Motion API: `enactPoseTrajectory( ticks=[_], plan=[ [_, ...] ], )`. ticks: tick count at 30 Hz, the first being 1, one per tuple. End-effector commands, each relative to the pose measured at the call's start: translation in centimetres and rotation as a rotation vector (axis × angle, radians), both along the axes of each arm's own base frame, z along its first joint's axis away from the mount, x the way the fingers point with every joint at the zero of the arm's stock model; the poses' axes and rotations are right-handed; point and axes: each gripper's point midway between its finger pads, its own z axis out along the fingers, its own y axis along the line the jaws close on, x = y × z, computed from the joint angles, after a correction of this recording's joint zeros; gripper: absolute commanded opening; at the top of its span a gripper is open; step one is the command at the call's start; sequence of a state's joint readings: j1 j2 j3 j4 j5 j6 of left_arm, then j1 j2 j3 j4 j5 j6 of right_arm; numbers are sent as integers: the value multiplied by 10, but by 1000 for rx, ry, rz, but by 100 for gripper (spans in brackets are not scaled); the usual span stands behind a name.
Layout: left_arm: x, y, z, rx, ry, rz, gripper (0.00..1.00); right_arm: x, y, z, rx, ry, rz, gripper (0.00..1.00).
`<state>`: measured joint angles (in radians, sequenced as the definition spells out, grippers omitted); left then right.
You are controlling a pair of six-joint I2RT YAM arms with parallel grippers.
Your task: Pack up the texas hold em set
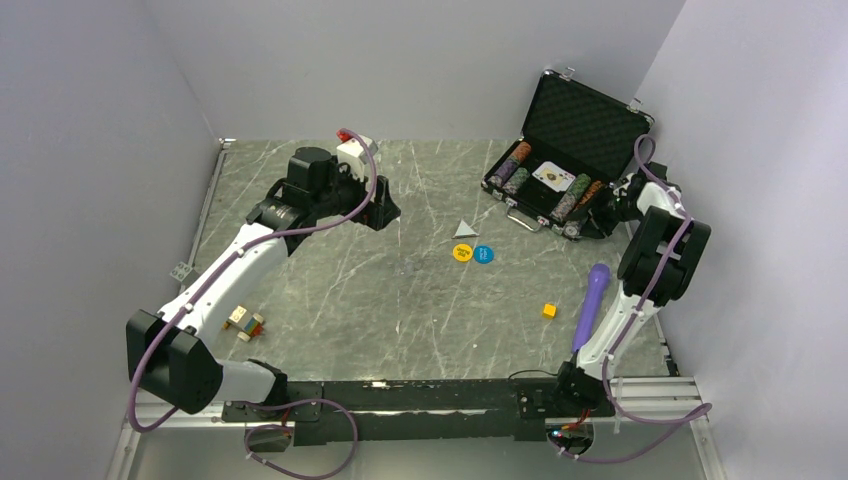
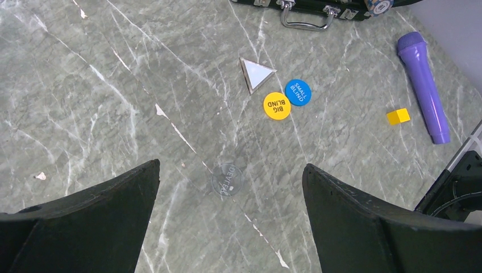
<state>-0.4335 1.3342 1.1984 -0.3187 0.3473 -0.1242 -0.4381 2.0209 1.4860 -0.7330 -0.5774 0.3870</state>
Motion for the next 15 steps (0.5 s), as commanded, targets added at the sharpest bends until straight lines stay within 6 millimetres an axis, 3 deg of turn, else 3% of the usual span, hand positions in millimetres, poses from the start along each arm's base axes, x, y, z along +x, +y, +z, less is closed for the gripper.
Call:
enactPoseTrajectory(
  ticks=[1, 15],
  plan=[
    [-1, 2, 20, -16, -71, 1, 99, 33, -12, 8, -23, -95, 0, 0],
    [0, 2, 18, -7, -72, 3, 99, 56, -36, 3, -98, -84, -18, 0]
  ],
)
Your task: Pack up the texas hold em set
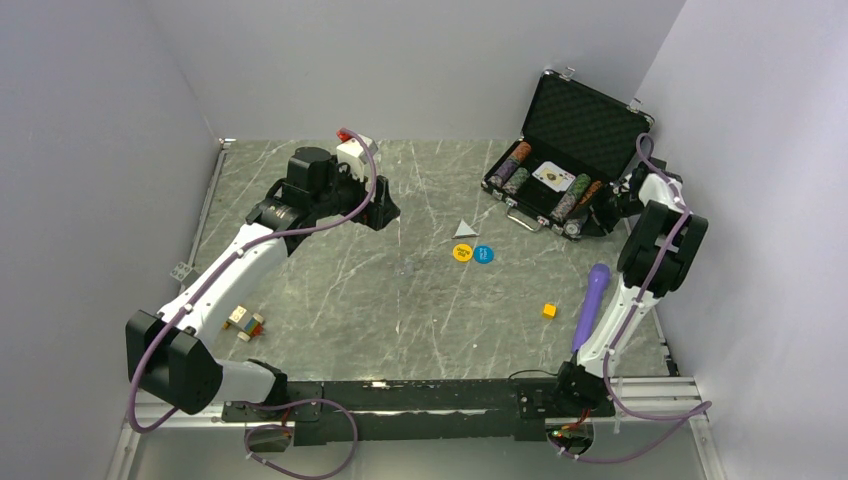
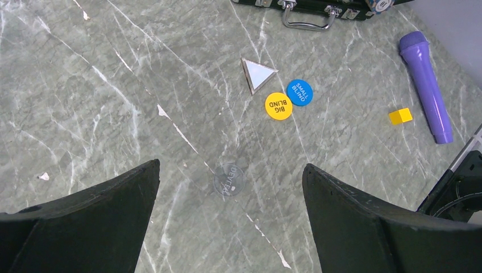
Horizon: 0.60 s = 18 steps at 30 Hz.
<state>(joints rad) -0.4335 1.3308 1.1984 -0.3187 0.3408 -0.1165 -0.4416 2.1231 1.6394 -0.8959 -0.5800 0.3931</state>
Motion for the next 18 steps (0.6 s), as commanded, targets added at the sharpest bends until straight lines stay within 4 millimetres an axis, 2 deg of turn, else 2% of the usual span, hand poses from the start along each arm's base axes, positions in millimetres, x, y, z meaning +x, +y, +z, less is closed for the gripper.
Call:
enactPoseTrajectory(
  ticks=[1, 9, 18],
  plan=[
    [0, 1, 16, -11, -60, 0, 99, 55, -34, 5, -150, -186, -8, 0],
    [1, 2, 15, -5, -60, 4, 100, 68, -44, 17, -135, -192, -23, 0],
    [1, 1, 16, -7, -62, 1, 100, 68, -61, 15, -81, -184, -43, 0]
  ],
)
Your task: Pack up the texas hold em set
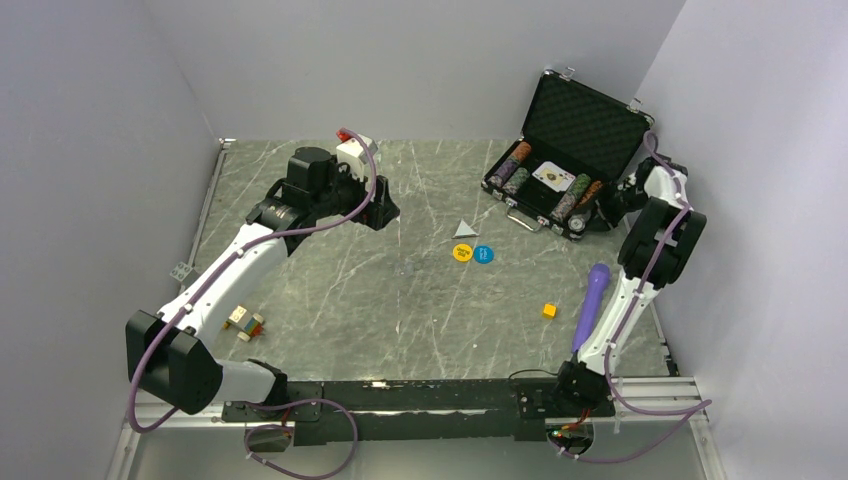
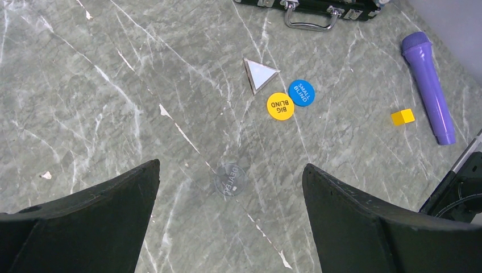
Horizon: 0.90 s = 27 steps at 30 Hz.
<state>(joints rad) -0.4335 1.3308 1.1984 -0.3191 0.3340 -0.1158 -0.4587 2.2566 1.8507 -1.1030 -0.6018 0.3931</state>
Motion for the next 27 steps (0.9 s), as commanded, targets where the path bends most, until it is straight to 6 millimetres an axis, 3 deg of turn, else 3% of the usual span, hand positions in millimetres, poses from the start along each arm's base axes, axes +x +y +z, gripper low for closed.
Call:
enactPoseTrajectory(
  ticks=[1, 16, 21, 27],
  plan=[
    [0, 1, 16, -8, -59, -4, 99, 63, -56, 13, -159, -289, -32, 0],
    [0, -1, 14, -10, -52, -9, 98, 63, -48, 9, -159, -333, -33, 0],
    [0, -1, 14, -11, -54, -10, 98, 63, -43, 4, -218, -334, -4, 0],
    [-1, -2, 13, -11, -51, -14, 98, 58, -52, 5, -331, -343, 34, 0]
  ],
)
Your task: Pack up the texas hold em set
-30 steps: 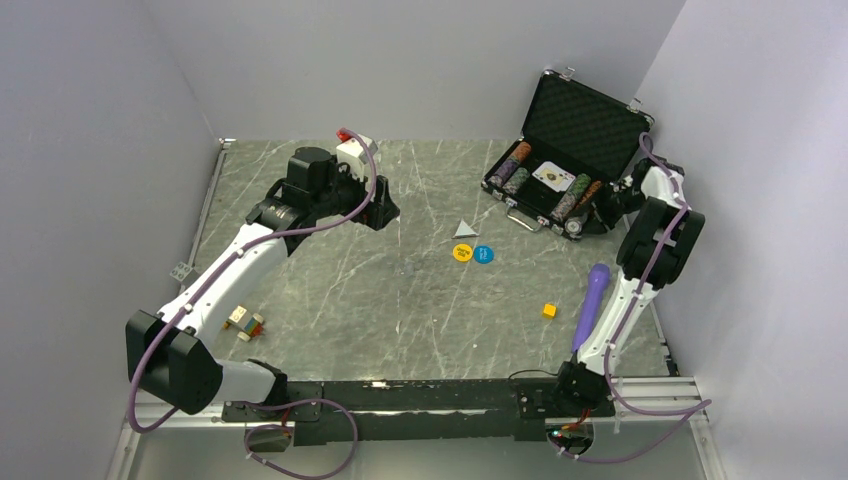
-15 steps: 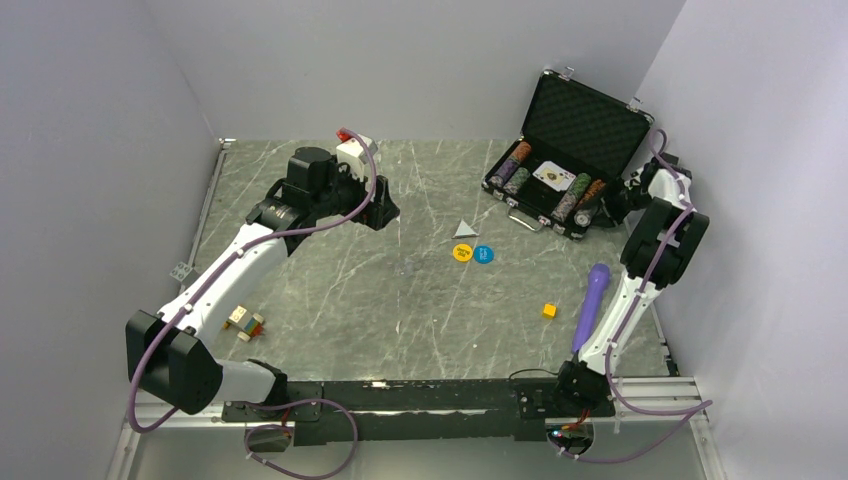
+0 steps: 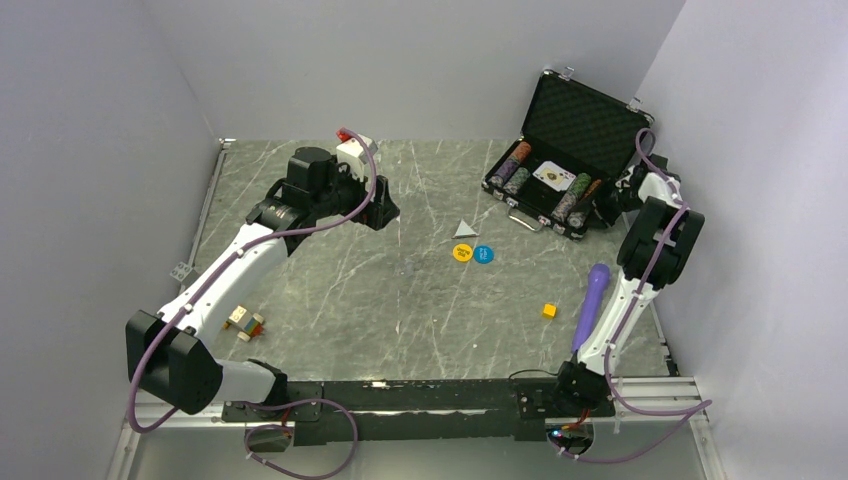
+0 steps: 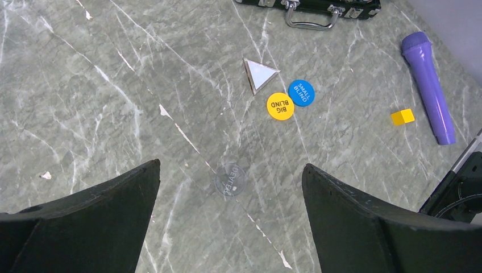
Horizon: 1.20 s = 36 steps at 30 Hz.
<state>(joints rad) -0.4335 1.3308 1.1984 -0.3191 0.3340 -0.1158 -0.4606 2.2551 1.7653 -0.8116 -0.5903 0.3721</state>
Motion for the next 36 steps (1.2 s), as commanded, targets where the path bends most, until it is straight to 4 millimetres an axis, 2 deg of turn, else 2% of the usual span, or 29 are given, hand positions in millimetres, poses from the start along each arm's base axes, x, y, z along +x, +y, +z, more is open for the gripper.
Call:
enactPoseTrajectory(
  ticks=[1, 8, 10, 12, 15, 18, 22, 27, 29, 32, 36],
  plan=[
    [-1, -2, 13, -11, -50, -14, 98, 22, -35, 28, -248, -146, 8, 0],
    [0, -2, 12, -9, -49, -12, 98, 14, -41, 19, -324, -72, 29, 1],
    [0, -2, 12, -7, -48, -13, 98, 12, -40, 18, -336, -61, 37, 11],
    [0, -2, 11, -6, -48, -14, 98, 11, -39, 20, -335, -65, 38, 28],
    [0, -2, 12, -5, -48, -12, 98, 9, -38, 28, -351, -71, 35, 49],
    [0, -1, 12, -4, -50, -12, 98, 8, -41, 39, -373, -85, 24, 58],
    [0, -1, 12, -4, -52, -10, 98, 6, -42, 50, -389, -98, 12, 65],
    [0, 0, 13, -4, -56, -6, 98, -1, -49, 68, -470, -119, -25, 67],
    [0, 0, 13, -3, -57, -3, 98, -4, -50, 75, -506, -136, -35, 64],
    [0, 1, 15, -2, -62, 1, 98, -7, -36, 82, -516, -178, -10, 58],
    [0, 3, 17, -7, -80, 11, 98, -6, -6, 88, -527, -235, 64, 57]
  ],
)
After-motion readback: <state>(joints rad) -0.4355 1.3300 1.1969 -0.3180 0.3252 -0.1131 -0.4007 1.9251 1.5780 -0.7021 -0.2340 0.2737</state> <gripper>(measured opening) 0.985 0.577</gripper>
